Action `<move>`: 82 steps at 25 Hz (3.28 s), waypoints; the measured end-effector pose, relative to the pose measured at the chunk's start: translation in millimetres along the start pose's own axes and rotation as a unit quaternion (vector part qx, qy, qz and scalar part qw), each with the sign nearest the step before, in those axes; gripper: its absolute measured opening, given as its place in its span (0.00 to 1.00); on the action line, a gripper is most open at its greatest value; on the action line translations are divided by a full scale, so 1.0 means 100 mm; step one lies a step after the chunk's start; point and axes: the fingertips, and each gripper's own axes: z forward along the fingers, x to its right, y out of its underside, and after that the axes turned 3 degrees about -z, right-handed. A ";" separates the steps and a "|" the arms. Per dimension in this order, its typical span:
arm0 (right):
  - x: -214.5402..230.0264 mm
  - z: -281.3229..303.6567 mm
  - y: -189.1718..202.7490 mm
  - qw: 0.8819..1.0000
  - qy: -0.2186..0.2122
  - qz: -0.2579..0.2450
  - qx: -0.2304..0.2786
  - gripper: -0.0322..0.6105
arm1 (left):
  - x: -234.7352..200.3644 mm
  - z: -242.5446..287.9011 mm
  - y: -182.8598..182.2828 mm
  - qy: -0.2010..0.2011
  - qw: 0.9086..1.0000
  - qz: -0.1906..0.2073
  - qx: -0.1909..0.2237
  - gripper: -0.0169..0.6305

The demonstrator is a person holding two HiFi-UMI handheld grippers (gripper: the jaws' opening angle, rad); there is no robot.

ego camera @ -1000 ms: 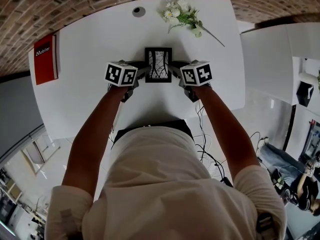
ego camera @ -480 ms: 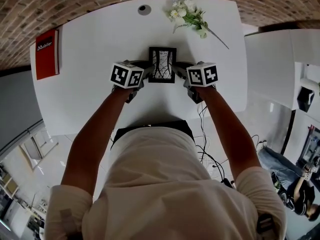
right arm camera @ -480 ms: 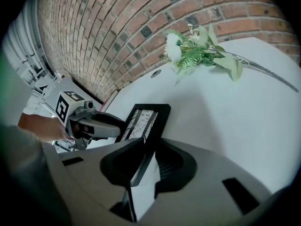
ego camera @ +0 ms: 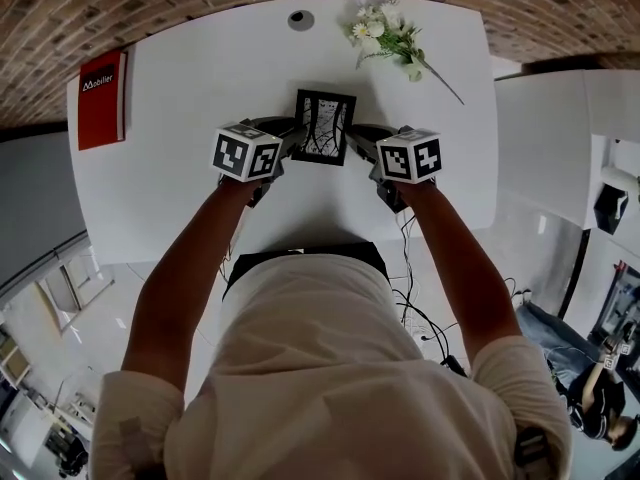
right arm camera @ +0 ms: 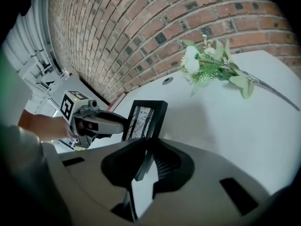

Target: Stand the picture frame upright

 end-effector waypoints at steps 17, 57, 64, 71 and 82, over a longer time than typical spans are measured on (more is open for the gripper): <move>-0.36 0.15 -0.42 0.997 -0.018 -0.071 0.015 0.11 | -0.18 -0.57 -0.29 -0.031 0.997 0.030 0.059 0.16; -0.37 0.53 -1.41 0.954 0.030 -0.291 0.058 0.09 | -0.78 -0.87 -1.03 -0.103 0.980 0.119 0.119 0.09; -0.32 0.60 -1.53 0.939 0.044 -0.333 0.071 0.09 | -0.87 -0.85 -1.11 -0.117 0.976 0.131 0.130 0.09; -0.29 0.68 -1.63 0.925 0.061 -0.367 0.081 0.09 | -0.98 -0.82 -1.16 -0.130 0.972 0.135 0.141 0.09; -0.27 0.80 -1.73 0.892 0.091 -0.432 0.095 0.09 | -1.16 -0.81 -1.30 -0.149 0.964 0.135 0.172 0.09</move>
